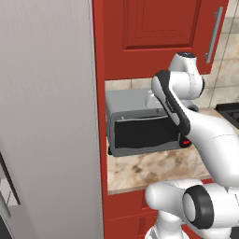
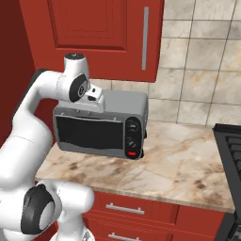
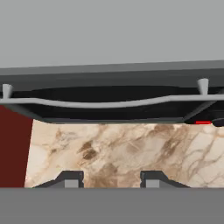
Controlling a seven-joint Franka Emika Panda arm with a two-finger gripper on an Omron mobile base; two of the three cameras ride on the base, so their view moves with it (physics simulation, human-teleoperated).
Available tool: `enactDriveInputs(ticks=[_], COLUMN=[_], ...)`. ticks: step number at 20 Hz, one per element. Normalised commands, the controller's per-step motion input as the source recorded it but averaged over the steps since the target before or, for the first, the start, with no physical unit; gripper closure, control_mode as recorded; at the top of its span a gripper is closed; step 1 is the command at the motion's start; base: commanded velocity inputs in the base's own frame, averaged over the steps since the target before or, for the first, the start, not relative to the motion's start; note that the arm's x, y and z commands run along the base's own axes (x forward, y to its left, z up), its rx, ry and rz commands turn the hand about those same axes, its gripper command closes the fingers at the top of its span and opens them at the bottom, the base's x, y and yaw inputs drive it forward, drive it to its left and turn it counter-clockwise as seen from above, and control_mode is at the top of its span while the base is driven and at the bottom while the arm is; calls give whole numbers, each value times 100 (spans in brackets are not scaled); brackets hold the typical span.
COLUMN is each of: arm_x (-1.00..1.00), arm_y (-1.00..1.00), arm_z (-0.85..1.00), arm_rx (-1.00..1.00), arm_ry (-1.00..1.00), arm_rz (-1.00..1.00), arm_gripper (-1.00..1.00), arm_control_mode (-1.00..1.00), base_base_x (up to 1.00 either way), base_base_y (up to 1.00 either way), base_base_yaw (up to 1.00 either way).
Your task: Navigate to the sink.
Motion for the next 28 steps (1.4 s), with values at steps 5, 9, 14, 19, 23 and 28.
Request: enactDriveInputs(ticks=[5, 9, 14, 19, 23, 28], arm_x=[-52, -100, -100, -100, -100, -99], arm_y=[1, 0, -9, -35, -59, -79], arm_z=[-1, -5, 0, 0, 0, -7], arm_rx=[0, 0, 0, 1, 3, 4], arm_ry=[-2, 0, -6, -6, -6, -2], arm_rz=[0, 0, 0, 0, -3, -5], arm_gripper=[-100, -100, -100, -100, -100, -100], arm_control_mode=[-100, -100, -100, -100, -100, -100], base_base_x=[0, 0, 0, 0, 0, 0], base_base_y=[0, 0, 0, 0, 0, 0], base_base_yaw=[0, 0, 0, 0, 0, 0])
